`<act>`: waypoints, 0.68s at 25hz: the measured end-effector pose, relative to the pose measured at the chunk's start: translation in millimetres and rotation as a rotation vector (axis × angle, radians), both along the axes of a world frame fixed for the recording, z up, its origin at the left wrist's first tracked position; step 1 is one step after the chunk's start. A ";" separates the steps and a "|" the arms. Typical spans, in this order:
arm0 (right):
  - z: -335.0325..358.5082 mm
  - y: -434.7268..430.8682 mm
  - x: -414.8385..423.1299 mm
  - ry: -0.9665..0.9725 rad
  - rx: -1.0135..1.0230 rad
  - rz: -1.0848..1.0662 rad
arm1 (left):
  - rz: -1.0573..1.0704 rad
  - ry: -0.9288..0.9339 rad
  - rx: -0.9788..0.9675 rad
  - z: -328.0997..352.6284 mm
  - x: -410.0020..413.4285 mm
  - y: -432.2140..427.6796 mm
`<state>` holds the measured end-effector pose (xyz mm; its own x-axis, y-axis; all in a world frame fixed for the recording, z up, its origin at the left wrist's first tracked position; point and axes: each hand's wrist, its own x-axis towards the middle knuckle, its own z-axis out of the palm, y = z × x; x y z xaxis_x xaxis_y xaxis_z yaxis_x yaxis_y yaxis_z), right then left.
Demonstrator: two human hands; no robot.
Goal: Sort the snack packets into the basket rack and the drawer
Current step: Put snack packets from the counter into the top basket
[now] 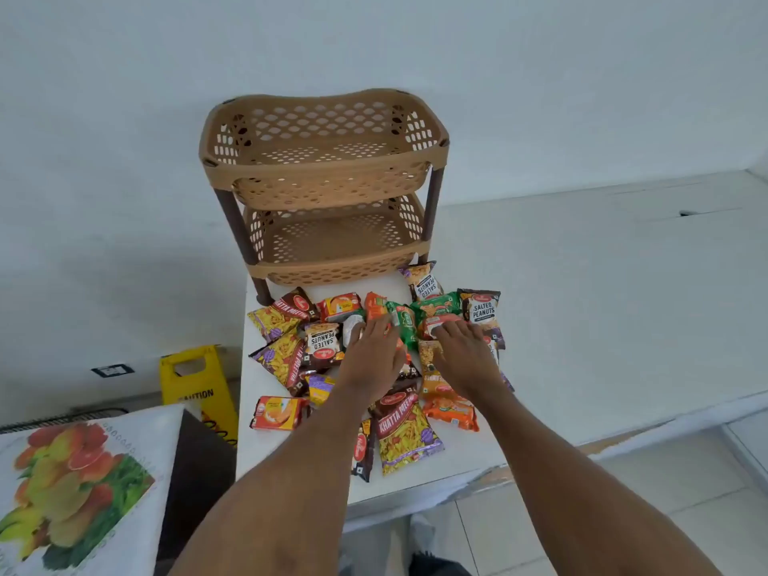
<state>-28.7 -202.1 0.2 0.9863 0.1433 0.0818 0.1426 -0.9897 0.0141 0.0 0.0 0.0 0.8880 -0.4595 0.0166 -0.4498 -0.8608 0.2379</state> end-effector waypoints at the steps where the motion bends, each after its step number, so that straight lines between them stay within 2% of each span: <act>1: -0.9 -6.0 -1.9 0.020 -0.001 0.032 | -0.017 -0.003 0.037 -0.9 1.9 -8.5; 4: -9.4 -19.7 -8.2 0.000 -0.026 0.090 | -0.021 0.016 0.076 -0.9 5.5 -33.5; 10: -23.9 -28.2 -7.0 0.042 0.062 0.111 | -0.010 0.018 0.131 -3.2 14.1 -58.5; 17: -29.8 -27.7 -6.3 -0.080 0.140 0.104 | -0.024 -0.039 0.048 -8.9 19.8 -52.5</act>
